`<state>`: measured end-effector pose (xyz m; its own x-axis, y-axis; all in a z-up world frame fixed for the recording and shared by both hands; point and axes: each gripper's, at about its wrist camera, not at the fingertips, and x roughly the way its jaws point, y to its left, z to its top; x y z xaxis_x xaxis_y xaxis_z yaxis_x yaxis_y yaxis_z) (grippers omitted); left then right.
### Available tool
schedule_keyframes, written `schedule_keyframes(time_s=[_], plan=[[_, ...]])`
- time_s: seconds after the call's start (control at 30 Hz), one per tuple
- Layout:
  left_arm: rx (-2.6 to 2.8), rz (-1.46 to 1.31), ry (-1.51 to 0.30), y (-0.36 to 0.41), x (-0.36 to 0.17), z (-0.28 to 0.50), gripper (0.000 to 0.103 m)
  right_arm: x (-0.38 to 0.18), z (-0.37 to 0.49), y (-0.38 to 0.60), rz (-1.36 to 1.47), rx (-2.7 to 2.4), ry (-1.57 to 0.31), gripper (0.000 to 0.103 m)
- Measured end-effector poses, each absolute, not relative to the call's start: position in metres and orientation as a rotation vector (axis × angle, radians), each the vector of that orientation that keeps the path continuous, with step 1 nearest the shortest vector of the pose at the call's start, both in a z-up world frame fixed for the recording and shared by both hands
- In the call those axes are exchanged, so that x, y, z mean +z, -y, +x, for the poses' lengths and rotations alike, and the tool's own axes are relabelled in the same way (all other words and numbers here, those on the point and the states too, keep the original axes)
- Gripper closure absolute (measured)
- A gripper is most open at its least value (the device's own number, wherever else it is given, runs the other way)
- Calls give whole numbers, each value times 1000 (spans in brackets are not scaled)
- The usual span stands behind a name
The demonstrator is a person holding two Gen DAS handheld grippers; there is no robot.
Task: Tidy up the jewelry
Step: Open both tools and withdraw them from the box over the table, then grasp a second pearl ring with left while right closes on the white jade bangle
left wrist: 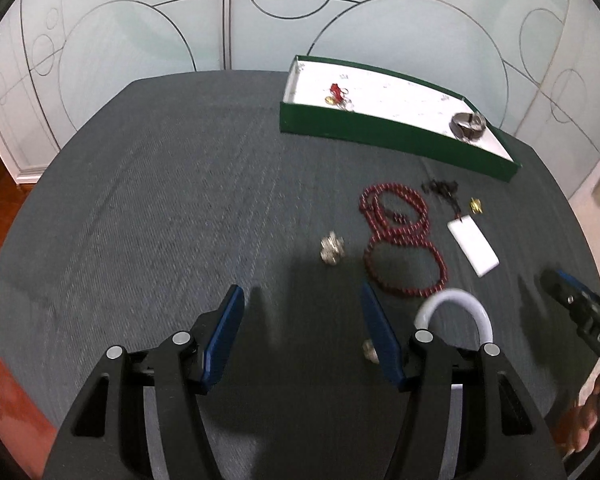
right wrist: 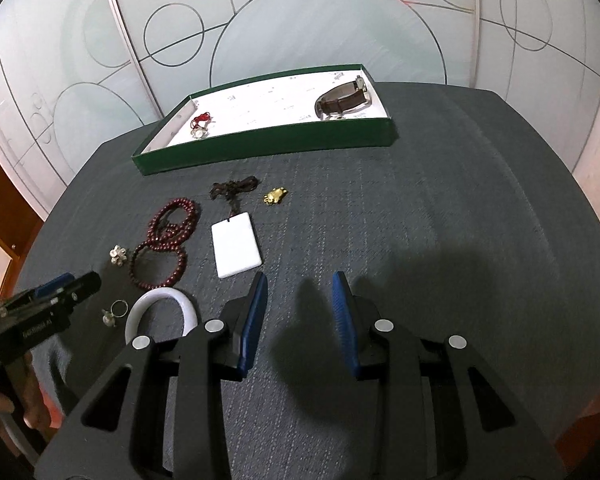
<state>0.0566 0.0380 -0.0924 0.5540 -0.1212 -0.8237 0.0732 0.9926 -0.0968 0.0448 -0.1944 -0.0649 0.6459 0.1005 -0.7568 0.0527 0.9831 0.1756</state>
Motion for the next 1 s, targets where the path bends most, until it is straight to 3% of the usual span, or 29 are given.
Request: schedule_keyframes(time_s=[0.53,0.63,0.9,0.97,1.0], plan=[[-156,-31,-955,-19,-85,32,44,-60,34,196,201,30,-858,69],[-174,-15,-971,-14,-89,31,58,-60,33,195,202,33,-858,69],[-178,-5,-985,-10,-98,29,59,-61,31,194,207,38,-859,69],[-191,-6,-985,-8,-99,29,65,-62,32,194,211,39,-863,69],[-196,1,-987,-7,-100,30,72,-62,32,194,210,39,-864,69]])
